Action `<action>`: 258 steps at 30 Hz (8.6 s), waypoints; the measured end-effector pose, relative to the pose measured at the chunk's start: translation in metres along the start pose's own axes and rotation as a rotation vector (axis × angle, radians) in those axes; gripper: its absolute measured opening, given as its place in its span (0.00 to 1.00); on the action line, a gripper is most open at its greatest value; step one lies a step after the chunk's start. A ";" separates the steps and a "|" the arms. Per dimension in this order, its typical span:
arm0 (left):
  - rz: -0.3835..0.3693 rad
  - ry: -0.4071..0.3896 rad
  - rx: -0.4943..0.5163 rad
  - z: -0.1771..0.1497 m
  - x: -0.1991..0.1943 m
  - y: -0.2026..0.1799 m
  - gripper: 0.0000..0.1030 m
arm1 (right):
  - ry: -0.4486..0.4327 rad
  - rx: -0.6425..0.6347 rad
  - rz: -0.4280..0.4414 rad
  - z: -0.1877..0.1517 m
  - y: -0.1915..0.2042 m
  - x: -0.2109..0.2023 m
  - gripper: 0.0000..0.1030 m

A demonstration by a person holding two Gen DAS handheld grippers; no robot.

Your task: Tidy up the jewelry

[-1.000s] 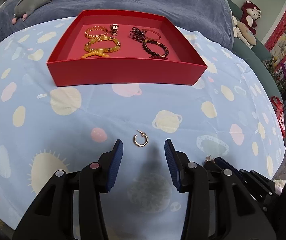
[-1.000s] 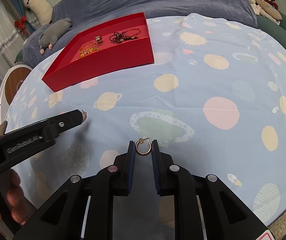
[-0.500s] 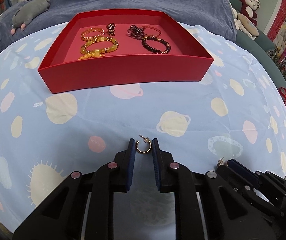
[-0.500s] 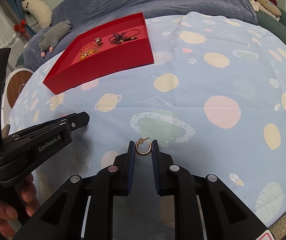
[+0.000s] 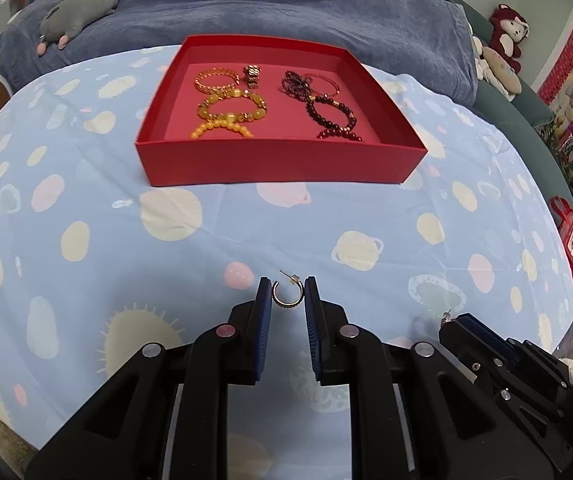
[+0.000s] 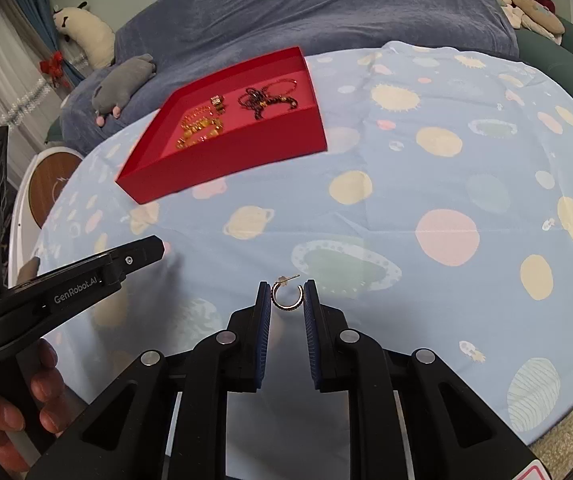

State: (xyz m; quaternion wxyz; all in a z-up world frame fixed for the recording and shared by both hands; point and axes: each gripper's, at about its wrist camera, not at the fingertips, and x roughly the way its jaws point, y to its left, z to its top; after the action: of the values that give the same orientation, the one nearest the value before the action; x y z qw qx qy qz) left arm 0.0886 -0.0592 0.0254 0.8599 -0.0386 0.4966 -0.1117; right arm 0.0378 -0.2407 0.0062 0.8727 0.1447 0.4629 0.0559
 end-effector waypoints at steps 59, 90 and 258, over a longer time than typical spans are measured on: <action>0.071 -0.021 -0.016 0.153 0.091 0.047 0.16 | -0.023 -0.108 0.059 0.177 0.062 0.139 0.15; 0.050 -0.065 -0.030 0.108 0.010 0.035 0.28 | -0.044 -0.082 -0.002 0.131 0.067 0.053 0.20; 0.308 -0.137 -0.062 0.039 -0.051 0.038 0.91 | -0.151 -0.100 -0.185 0.071 0.067 -0.023 0.93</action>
State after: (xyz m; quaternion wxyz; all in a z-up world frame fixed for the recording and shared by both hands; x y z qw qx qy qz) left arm 0.1033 -0.0127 0.0809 0.8972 0.0038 0.4399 0.0395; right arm 0.0855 -0.1964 0.0829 0.9127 0.0618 0.4037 -0.0128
